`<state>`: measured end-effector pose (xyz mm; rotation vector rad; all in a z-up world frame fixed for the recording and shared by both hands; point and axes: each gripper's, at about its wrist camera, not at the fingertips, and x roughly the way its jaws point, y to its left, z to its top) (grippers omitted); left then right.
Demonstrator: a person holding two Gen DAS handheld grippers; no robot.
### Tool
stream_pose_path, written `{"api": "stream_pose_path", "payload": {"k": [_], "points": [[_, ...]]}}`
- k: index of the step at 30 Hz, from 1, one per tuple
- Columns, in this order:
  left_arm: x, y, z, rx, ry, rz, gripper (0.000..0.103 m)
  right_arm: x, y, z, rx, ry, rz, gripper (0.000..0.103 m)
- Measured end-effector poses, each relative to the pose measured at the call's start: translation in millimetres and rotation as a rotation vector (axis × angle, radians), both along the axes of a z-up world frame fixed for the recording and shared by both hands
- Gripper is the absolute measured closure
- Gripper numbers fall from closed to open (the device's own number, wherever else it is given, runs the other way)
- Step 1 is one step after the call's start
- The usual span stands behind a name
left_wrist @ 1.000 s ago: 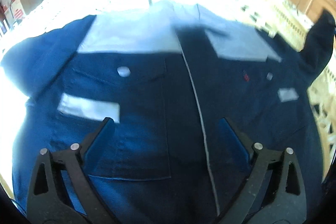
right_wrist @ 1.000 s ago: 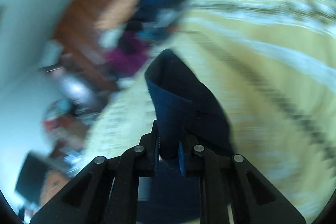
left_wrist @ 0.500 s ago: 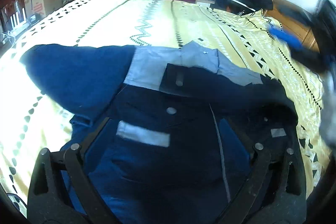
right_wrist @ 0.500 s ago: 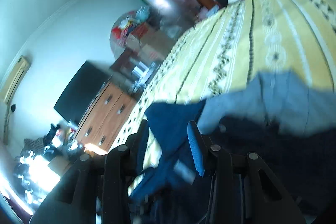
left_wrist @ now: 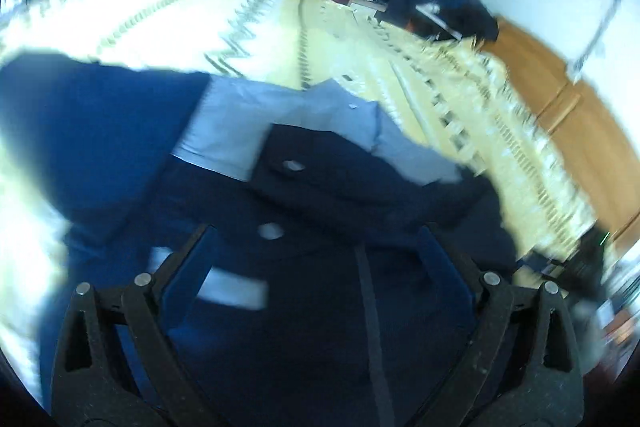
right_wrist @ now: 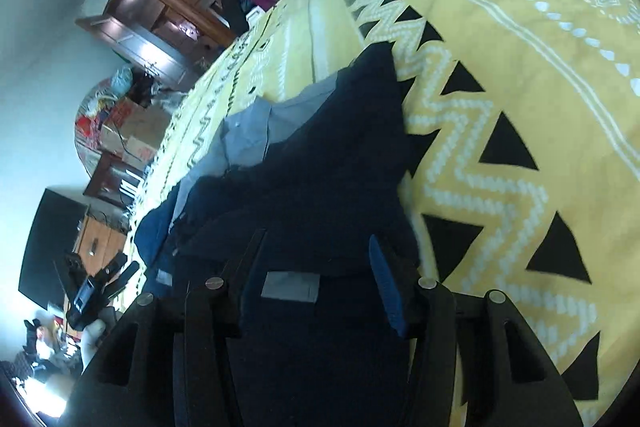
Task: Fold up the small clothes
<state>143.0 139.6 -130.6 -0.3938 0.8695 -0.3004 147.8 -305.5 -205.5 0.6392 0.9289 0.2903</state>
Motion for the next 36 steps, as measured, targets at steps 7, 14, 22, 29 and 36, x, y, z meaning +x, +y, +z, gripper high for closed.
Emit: {"api": "stream_pose_path", "payload": {"k": [7, 14, 22, 29, 36], "points": [[57.8, -14.7, -37.6, -0.093, 0.156, 0.030, 0.038, 2.1, -6.9, -7.7, 0.026, -0.001, -0.010, 0.046], [65.1, -19.1, -51.4, -0.033, 0.193, 0.121, 0.038, -0.3, -15.4, -12.5, 0.018, 0.009, 0.003, 0.046], [95.3, -24.2, -22.0, -0.152, 0.069, 0.037, 0.096, -6.9, -14.9, -14.3, 0.017, 0.000, -0.018, 0.046], [63.3, 1.0, 43.3, -0.226, -0.253, -0.080, 0.096, -8.5, -11.5, -18.5, 0.039, 0.013, 0.015, 0.047], [65.8, 52.8, -90.4, -0.240, 0.113, 0.074, 0.091, -7.0, -1.3, -9.7, 0.008, 0.016, 0.055, 0.045]]}}
